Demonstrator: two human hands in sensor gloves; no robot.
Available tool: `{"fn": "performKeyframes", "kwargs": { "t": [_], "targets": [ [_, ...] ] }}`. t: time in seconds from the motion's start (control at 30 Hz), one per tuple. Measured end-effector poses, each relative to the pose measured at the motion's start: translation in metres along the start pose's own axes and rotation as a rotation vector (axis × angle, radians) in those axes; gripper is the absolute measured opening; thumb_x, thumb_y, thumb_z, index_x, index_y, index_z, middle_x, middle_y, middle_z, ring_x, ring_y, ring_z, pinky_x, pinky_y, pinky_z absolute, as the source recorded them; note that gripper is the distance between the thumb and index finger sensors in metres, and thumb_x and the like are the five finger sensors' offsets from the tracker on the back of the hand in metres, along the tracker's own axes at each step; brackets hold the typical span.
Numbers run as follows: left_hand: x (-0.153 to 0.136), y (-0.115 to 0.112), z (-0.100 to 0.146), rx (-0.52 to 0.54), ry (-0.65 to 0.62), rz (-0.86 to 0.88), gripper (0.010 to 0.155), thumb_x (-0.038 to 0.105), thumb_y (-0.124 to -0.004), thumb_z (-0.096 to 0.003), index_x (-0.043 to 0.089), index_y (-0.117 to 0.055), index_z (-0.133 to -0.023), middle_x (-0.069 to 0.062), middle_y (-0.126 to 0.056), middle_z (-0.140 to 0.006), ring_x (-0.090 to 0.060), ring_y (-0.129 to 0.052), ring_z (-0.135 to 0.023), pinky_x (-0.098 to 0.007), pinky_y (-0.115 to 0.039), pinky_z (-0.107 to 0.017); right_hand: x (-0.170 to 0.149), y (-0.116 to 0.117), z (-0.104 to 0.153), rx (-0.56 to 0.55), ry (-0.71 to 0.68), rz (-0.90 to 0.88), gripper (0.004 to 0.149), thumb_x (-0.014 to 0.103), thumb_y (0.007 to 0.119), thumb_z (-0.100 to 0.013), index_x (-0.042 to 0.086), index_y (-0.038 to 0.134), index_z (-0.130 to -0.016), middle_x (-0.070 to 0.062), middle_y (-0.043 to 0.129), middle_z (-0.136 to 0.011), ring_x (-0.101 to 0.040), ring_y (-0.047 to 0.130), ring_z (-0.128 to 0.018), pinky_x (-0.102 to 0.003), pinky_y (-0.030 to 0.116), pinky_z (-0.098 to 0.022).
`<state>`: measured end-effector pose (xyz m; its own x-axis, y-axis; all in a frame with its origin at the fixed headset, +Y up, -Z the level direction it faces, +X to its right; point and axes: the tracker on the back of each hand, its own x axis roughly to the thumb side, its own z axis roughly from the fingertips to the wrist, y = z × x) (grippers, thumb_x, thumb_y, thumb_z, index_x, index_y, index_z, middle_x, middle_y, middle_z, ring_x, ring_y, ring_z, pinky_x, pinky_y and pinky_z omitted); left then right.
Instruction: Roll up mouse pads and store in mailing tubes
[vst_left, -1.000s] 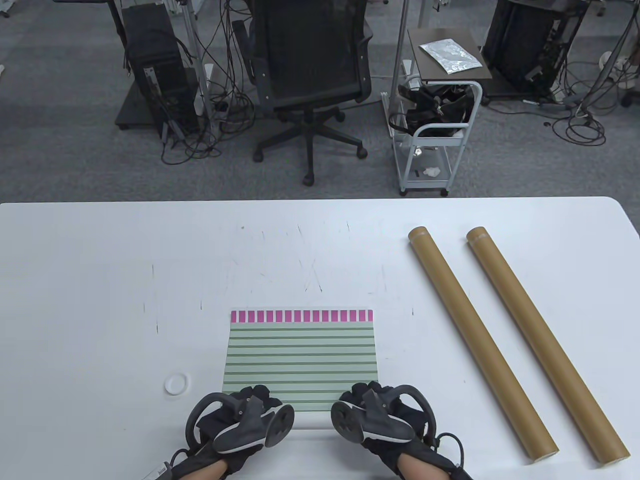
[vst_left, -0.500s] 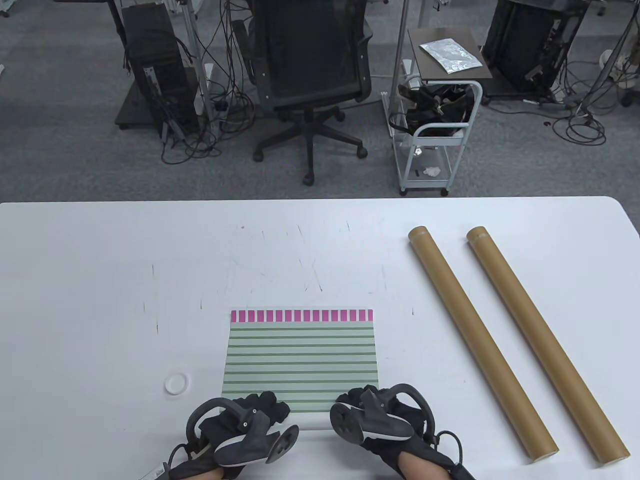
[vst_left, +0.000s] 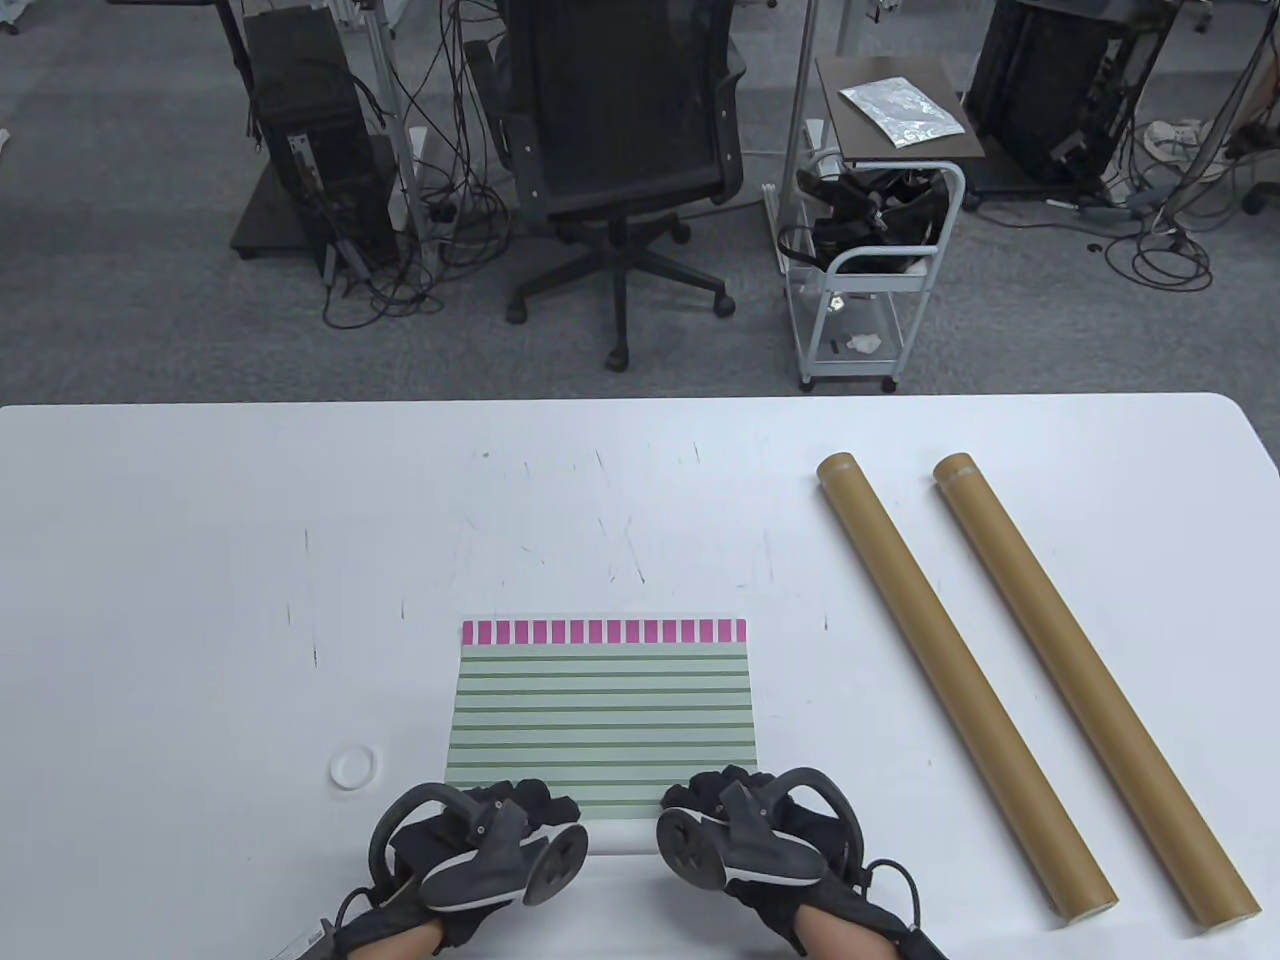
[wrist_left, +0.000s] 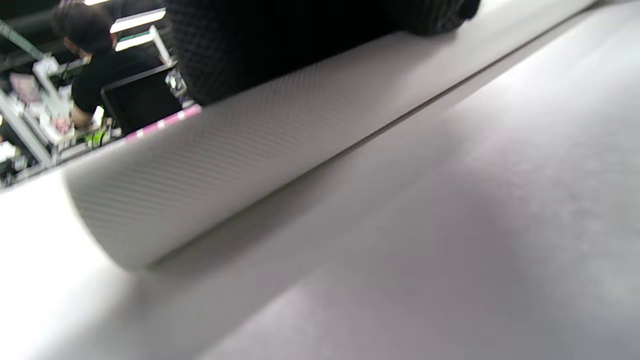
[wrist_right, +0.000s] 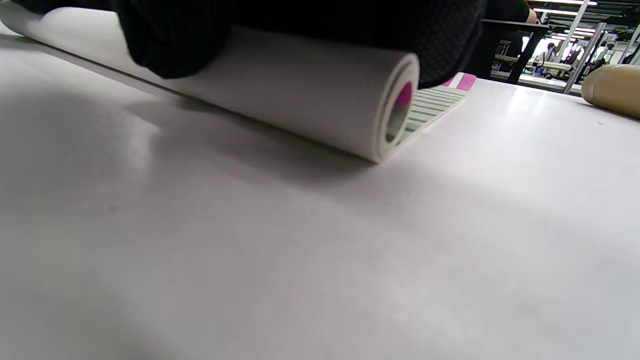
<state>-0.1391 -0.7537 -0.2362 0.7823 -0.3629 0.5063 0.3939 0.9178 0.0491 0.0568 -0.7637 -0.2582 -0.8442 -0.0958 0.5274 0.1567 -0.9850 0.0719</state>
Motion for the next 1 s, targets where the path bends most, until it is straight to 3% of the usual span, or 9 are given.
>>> {"fn": "performKeyframes", "kwargs": {
  "t": [0.03,0.1,0.33,0.57,0.7,0.77,0.9,1.0],
  "targets": [
    [0.001,0.002,0.002,0.007,-0.012,-0.033,0.060,0.049,-0.074,-0.0386,0.039,-0.060,-0.096,0.010,-0.078,-0.095,-0.015,-0.093,-0.082,-0.028,-0.088,-0.054,-0.001,0.001,-0.001,-0.001,0.006,0.002,0.053,0.036,0.071,-0.044,0.026,0.063,-0.096,-0.002,0.077,-0.089,-0.024,0.084,-0.073,-0.047,0.072,-0.063],
    [0.001,0.007,0.002,0.064,0.020,-0.072,0.053,0.048,-0.074,-0.0391,0.040,-0.067,-0.091,0.012,-0.084,-0.090,-0.014,-0.095,-0.080,-0.027,-0.087,-0.055,-0.004,0.002,-0.002,0.001,0.012,-0.031,0.053,0.034,0.069,-0.045,0.025,0.063,-0.097,-0.002,0.077,-0.090,-0.025,0.084,-0.074,-0.047,0.071,-0.064],
    [-0.012,-0.004,-0.007,-0.014,0.072,0.107,0.053,0.048,-0.074,-0.0385,0.040,-0.069,-0.090,0.012,-0.086,-0.086,-0.014,-0.096,-0.076,-0.027,-0.086,-0.055,-0.003,0.002,0.000,-0.020,0.020,0.006,0.052,0.034,0.066,-0.046,0.025,0.064,-0.097,-0.002,0.077,-0.091,-0.025,0.084,-0.075,-0.047,0.072,-0.063],
    [-0.015,-0.007,-0.007,-0.017,0.071,0.124,0.053,0.050,-0.072,-0.0373,0.040,-0.070,-0.090,0.012,-0.087,-0.085,-0.013,-0.097,-0.074,-0.025,-0.087,-0.054,-0.010,0.000,-0.006,0.048,0.023,-0.088,0.052,0.037,0.069,-0.046,0.023,0.067,-0.096,-0.004,0.079,-0.089,-0.027,0.085,-0.072,-0.047,0.075,-0.060],
    [-0.014,-0.003,-0.003,-0.088,-0.023,0.178,0.051,0.049,-0.073,-0.0377,0.038,-0.075,-0.087,0.010,-0.092,-0.081,-0.014,-0.101,-0.069,-0.025,-0.089,-0.049,-0.005,-0.002,-0.001,0.106,-0.027,-0.129,0.052,0.035,0.070,-0.045,0.021,0.070,-0.095,-0.005,0.081,-0.086,-0.028,0.086,-0.069,-0.047,0.075,-0.059],
    [-0.013,-0.004,-0.002,-0.065,-0.024,0.154,0.050,0.048,-0.072,-0.0381,0.038,-0.076,-0.087,0.010,-0.092,-0.081,-0.013,-0.102,-0.068,-0.025,-0.090,-0.049,-0.002,-0.001,0.001,0.064,-0.040,-0.068,0.052,0.036,0.070,-0.044,0.022,0.070,-0.094,-0.005,0.082,-0.085,-0.027,0.087,-0.068,-0.047,0.076,-0.058],
    [-0.014,-0.006,-0.005,-0.089,-0.014,0.163,0.049,0.045,-0.068,-0.0392,0.039,-0.074,-0.087,0.011,-0.090,-0.082,-0.014,-0.100,-0.070,-0.026,-0.089,-0.051,-0.001,-0.004,0.002,0.087,-0.052,-0.074,0.054,0.036,0.069,-0.046,0.018,0.068,-0.097,-0.008,0.080,-0.088,-0.030,0.086,-0.071,-0.049,0.074,-0.060],
    [-0.014,-0.006,-0.005,-0.090,-0.009,0.159,0.048,0.043,-0.066,-0.0401,0.039,-0.074,-0.088,0.011,-0.090,-0.083,-0.015,-0.099,-0.070,-0.026,-0.089,-0.051,0.000,-0.006,0.005,0.015,-0.051,-0.023,0.056,0.039,0.072,-0.046,0.020,0.065,-0.097,-0.006,0.078,-0.088,-0.027,0.084,-0.071,-0.048,0.073,-0.061]
  ]
}}
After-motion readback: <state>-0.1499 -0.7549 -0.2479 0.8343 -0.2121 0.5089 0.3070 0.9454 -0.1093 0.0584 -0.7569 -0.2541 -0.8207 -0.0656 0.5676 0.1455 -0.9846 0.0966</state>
